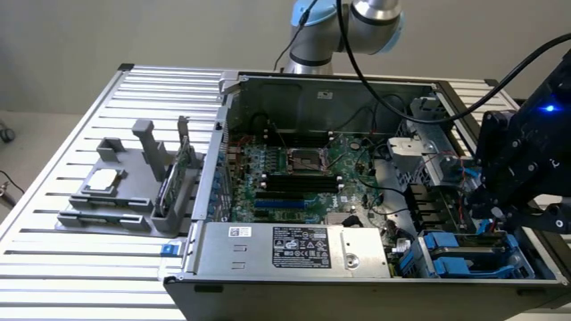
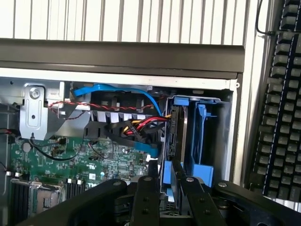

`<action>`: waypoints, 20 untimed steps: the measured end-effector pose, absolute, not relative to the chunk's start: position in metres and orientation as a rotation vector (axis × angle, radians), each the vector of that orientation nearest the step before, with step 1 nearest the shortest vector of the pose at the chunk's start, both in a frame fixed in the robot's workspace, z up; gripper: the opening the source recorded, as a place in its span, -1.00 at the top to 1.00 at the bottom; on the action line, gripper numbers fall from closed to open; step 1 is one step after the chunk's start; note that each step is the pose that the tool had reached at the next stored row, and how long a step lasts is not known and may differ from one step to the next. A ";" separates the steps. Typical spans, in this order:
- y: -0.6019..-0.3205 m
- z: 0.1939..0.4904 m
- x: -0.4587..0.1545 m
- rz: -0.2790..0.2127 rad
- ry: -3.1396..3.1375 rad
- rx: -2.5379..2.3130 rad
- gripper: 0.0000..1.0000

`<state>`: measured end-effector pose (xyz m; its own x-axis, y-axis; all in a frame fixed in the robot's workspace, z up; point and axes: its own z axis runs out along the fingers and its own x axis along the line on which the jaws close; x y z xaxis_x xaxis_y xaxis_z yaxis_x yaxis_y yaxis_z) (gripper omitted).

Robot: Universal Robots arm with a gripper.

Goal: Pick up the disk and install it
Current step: 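Insert the second disk wire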

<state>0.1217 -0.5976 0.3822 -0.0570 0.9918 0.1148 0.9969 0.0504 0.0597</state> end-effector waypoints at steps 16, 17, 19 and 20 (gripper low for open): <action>-0.593 0.375 0.122 -0.212 -2.247 -2.128 0.48; -0.592 0.374 0.122 -0.214 -2.247 -2.128 0.48; -0.592 0.373 0.122 -0.216 -2.249 -2.129 0.48; -0.592 0.373 0.122 -0.218 -2.249 -2.129 0.48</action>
